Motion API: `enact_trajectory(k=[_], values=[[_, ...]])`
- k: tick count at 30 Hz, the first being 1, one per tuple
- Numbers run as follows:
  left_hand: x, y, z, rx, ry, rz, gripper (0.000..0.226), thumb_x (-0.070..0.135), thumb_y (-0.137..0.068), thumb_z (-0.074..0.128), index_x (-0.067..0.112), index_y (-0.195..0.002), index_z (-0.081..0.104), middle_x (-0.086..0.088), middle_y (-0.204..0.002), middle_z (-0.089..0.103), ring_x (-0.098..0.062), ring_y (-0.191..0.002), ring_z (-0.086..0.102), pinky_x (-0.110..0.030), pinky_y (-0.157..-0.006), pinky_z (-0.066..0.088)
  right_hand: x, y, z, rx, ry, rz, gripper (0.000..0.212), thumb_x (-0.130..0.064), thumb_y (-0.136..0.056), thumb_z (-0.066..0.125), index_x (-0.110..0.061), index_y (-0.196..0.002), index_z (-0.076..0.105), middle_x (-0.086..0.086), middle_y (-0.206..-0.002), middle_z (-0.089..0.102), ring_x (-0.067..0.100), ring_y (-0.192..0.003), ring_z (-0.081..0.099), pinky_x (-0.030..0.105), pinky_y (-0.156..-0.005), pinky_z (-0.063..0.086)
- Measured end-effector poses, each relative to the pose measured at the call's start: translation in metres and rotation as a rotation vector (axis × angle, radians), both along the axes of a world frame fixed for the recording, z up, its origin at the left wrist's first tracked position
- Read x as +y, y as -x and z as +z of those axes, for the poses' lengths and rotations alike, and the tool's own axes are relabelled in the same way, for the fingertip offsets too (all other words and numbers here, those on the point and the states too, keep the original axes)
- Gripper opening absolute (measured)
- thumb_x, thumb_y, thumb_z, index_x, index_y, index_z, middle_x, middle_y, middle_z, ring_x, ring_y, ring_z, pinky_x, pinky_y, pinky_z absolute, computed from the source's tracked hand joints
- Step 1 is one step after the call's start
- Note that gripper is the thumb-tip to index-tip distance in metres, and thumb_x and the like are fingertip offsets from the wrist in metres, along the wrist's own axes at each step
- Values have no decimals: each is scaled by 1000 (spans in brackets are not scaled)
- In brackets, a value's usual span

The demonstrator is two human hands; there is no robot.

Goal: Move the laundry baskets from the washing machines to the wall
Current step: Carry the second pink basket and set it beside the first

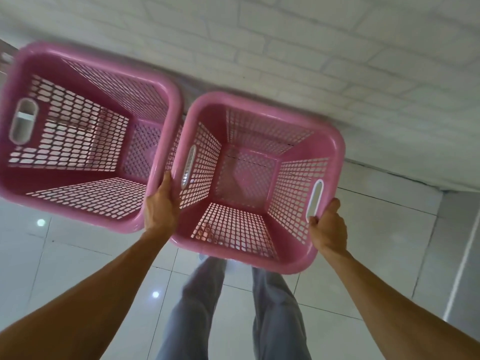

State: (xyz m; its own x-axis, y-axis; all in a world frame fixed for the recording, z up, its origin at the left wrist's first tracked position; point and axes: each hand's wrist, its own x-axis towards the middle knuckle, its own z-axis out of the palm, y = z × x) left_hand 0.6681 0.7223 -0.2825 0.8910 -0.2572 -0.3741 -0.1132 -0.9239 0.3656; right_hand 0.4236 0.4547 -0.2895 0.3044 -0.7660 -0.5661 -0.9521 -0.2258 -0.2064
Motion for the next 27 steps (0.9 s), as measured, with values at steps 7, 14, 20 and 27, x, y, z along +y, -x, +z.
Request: enact_trajectory(k=[7, 14, 20, 27], values=[[-8, -5, -2, 23, -70, -11, 29, 10, -95, 48, 18, -123, 48, -8, -77, 63, -30, -60, 58, -50, -64, 59, -8, -4, -9, -26, 20, -4, 49, -22, -93, 65, -11, -130, 34, 16, -106, 69, 32, -78, 75, 39, -63, 63], [-17, -4, 28, 47, 0, -141, 44, -10, -82, 49, 16, -117, 51, -8, -113, 68, -32, -90, 68, -43, -76, 60, -4, -11, 20, 35, -105, -42, 49, -18, -93, 65, -10, -132, 37, 15, -112, 64, 33, -87, 72, 41, -66, 63], [-16, 31, 94, 167, 81, -206, 65, -4, -74, 62, 18, -135, 53, -7, -136, 60, -30, -118, 61, -49, -94, 55, 53, -13, 98, -4, -168, 63, 31, -9, -94, 58, -8, -125, 55, 6, -113, 64, 22, -95, 68, 27, -77, 59], [-3, 88, 182, 214, 126, -487, 57, -12, -75, 54, 11, -127, 60, -9, -122, 68, -33, -105, 66, -43, -90, 55, 125, 18, 185, -132, -191, -45, 26, -12, -94, 58, -13, -120, 60, -4, -113, 64, 16, -105, 65, 24, -89, 51]])
